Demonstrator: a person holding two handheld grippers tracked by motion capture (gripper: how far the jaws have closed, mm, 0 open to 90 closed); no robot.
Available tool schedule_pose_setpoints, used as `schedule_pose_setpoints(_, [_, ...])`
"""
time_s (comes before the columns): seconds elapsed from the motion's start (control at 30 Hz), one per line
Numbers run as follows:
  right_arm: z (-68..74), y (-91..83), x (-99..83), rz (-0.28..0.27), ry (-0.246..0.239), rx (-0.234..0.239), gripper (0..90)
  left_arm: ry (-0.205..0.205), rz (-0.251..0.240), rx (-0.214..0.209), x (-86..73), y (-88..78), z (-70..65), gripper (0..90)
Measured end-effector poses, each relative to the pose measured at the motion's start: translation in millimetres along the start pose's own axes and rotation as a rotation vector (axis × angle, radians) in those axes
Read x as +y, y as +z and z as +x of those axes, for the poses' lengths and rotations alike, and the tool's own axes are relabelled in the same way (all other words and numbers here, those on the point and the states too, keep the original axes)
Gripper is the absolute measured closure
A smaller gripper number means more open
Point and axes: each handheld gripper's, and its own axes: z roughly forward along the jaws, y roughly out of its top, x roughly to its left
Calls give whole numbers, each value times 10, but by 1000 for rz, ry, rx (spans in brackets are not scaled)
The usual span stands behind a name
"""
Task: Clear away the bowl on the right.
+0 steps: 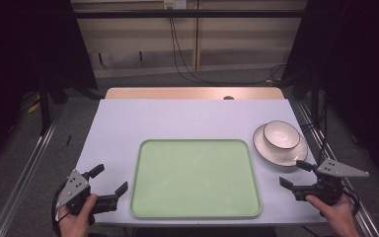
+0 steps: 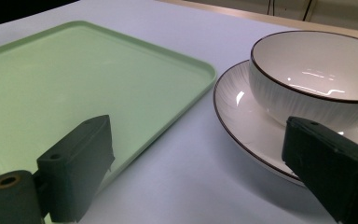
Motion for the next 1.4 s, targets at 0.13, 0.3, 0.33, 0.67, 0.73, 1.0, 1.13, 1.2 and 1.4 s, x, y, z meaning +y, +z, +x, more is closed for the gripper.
schedule_pose_setpoints(0.13, [-57, 39, 21, 7, 22, -10, 95, 2, 1, -5, 0, 2, 2, 13])
schedule_pose_setpoints(0.3, [-131, 61, 68, 17, 9, -40, 131, -1, 2, 1, -1, 1, 1, 14])
schedule_pose_setpoints(0.33, [-155, 62, 82, 11, 7, -44, 134, -1, 0, 1, -1, 1, 2, 13])
schedule_pose_setpoints(0.67, [-317, 101, 149, 45, 36, -47, 223, 2, 0, -2, 1, 7, -7, 13])
schedule_pose_setpoints(0.73, [-333, 98, 167, 40, 30, -55, 244, 0, -2, -3, 1, 8, -7, 14])
schedule_pose_setpoints(1.0, [-476, 176, 292, 80, 51, -82, 274, 0, 0, 1, 0, 7, 1, 14])
schedule_pose_setpoints(1.13, [-559, 192, 362, 95, 56, -108, 275, -1, 0, 2, -1, 6, 1, 13])
schedule_pose_setpoints(1.2, [-604, 201, 405, 96, 55, -111, 294, -1, 1, 2, -1, 5, 1, 14])
schedule_pose_setpoints(1.4, [-775, 249, 515, 108, 61, -133, 314, -1, 1, 1, -2, 4, 2, 14])
